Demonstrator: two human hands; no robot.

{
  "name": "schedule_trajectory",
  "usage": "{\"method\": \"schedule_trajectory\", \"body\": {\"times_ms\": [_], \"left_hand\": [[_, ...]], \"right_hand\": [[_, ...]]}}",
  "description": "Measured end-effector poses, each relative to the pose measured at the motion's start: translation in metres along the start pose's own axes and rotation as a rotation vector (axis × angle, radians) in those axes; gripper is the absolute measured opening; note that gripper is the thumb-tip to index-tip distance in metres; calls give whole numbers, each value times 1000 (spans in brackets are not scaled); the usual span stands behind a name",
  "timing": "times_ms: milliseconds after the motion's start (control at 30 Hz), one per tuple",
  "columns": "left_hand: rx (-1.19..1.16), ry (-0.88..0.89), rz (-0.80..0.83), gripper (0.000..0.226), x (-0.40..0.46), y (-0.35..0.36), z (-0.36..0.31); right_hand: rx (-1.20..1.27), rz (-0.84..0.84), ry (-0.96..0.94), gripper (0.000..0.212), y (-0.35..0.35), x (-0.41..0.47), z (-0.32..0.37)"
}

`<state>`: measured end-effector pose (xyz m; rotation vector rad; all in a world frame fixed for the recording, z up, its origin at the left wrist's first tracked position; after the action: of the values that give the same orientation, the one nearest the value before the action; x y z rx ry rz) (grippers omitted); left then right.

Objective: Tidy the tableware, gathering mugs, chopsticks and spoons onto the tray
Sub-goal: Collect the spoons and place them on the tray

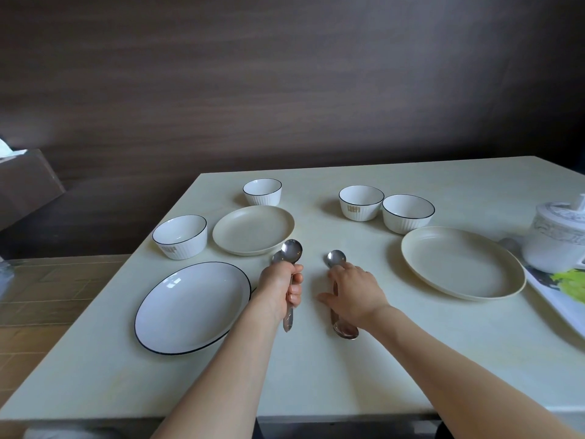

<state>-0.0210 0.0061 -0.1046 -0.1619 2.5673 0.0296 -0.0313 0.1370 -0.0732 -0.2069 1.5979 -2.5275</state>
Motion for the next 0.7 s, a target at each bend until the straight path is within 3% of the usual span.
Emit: {"method": "schedule_trajectory", "body": {"times_ms": [200,333,567,700], "left_hand": [[30,-11,29,22,0,7,3],[70,-32,42,23,-1,12,5],[-4,-27,10,22,-2,8,5],[-62,-36,2,21,-1,6,7]], "right_hand": [[-2,-90,138,40,-15,-3,-12],[60,-78,244,12,-14,-3,-23],[153,-24,323,7,-7,-1,-34],[301,-111,342,6,-14,0,-40]]}}
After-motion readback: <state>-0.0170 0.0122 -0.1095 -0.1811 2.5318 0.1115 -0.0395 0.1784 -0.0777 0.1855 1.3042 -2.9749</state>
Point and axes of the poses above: each hand's wrist, its own x-axis towards the middle knuckle, its own y-axis out of the palm, z = x × y, the point moved 9 cm from there along x, towards the middle knuckle, and after that the axes turned 12 degrees about x, right-handed, at the moved point
